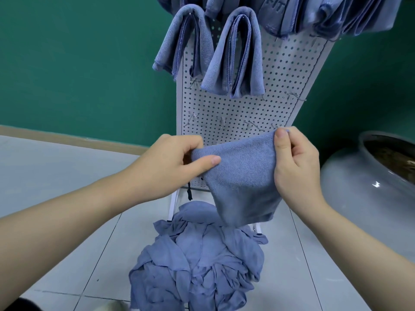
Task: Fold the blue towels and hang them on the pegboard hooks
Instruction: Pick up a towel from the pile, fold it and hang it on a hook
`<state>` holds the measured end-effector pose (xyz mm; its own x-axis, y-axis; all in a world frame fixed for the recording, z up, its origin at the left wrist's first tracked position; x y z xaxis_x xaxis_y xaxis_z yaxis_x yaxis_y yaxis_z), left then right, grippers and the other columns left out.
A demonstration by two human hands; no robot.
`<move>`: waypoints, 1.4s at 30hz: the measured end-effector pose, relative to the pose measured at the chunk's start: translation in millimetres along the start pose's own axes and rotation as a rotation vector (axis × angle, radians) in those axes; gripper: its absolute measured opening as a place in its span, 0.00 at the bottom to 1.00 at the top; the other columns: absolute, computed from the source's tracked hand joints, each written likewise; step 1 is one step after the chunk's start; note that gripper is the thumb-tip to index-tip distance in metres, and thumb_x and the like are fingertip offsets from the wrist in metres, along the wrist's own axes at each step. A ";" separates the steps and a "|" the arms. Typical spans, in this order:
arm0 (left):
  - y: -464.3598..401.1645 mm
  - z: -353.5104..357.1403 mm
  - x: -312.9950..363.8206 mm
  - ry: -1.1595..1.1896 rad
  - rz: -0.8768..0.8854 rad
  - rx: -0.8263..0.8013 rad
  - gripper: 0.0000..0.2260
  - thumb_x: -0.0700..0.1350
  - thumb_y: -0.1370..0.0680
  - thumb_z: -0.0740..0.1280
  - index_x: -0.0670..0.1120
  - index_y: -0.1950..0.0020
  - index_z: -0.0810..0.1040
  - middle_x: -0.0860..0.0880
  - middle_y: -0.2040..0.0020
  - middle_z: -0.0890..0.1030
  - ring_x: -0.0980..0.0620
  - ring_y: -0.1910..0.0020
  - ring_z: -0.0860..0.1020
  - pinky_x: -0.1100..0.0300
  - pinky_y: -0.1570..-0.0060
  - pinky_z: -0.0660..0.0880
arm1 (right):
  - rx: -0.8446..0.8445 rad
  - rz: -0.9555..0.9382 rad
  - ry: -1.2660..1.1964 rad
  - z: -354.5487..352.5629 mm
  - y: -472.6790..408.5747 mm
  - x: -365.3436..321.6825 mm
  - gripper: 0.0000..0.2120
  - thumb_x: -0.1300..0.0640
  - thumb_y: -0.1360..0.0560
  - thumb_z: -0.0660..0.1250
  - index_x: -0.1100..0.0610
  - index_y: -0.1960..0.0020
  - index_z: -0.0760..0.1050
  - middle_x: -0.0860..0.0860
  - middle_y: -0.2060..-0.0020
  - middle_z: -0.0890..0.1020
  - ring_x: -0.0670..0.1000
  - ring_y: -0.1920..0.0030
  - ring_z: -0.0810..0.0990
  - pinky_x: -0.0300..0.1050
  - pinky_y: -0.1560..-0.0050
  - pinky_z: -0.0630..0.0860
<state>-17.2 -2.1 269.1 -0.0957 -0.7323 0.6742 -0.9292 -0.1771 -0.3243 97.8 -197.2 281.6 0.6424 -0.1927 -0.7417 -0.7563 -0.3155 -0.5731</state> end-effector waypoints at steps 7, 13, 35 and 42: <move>9.4 -12.3 16.1 0.685 -0.057 0.387 0.15 0.41 0.24 0.76 0.47 0.48 0.69 0.43 0.59 0.85 0.41 0.63 0.83 0.48 0.63 0.81 | -0.131 0.401 -0.470 23.1 7.3 -2.5 0.30 0.39 0.26 0.74 0.69 0.53 0.78 0.62 0.59 0.84 0.55 0.57 0.83 0.58 0.55 0.81; 10.6 48.1 -11.6 0.911 -0.516 -0.082 0.23 0.43 0.31 0.81 0.42 0.38 0.83 0.44 0.43 0.86 0.41 0.39 0.83 0.37 0.32 0.74 | -0.177 0.616 -0.657 43.7 17.3 -0.2 0.18 0.52 0.22 0.72 0.68 0.44 0.81 0.61 0.50 0.87 0.61 0.48 0.87 0.58 0.45 0.84; 2.7 1.4 -15.1 0.284 -0.189 0.578 0.03 0.45 0.26 0.76 0.48 0.57 0.84 0.50 0.63 0.84 0.47 0.63 0.79 0.50 0.60 0.79 | -0.108 0.503 -0.406 70.5 19.1 -8.3 0.22 0.52 0.20 0.71 0.74 0.52 0.76 0.74 0.57 0.78 0.56 0.62 0.76 0.77 0.60 0.75; 8.7 9.0 -2.0 0.310 -0.108 0.508 0.13 0.52 0.22 0.71 0.43 0.59 0.82 0.42 0.66 0.82 0.41 0.65 0.76 0.44 0.63 0.76 | -0.113 0.381 -0.379 69.9 17.6 -19.9 0.26 0.48 0.22 0.70 0.75 0.54 0.73 0.74 0.62 0.75 0.55 0.62 0.73 0.77 0.61 0.75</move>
<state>-21.9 -8.1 259.0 -0.1811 -0.4808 0.8579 -0.6601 -0.5872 -0.4684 63.1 -134.0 261.9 0.2200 0.0288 -0.9751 -0.8953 -0.3910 -0.2136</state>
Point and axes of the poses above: each hand's wrist, its own y-axis away from the middle knuckle, its own z-axis out of the palm, x = y × z, the point moved 7 cm from there along -y, towards the middle knuckle
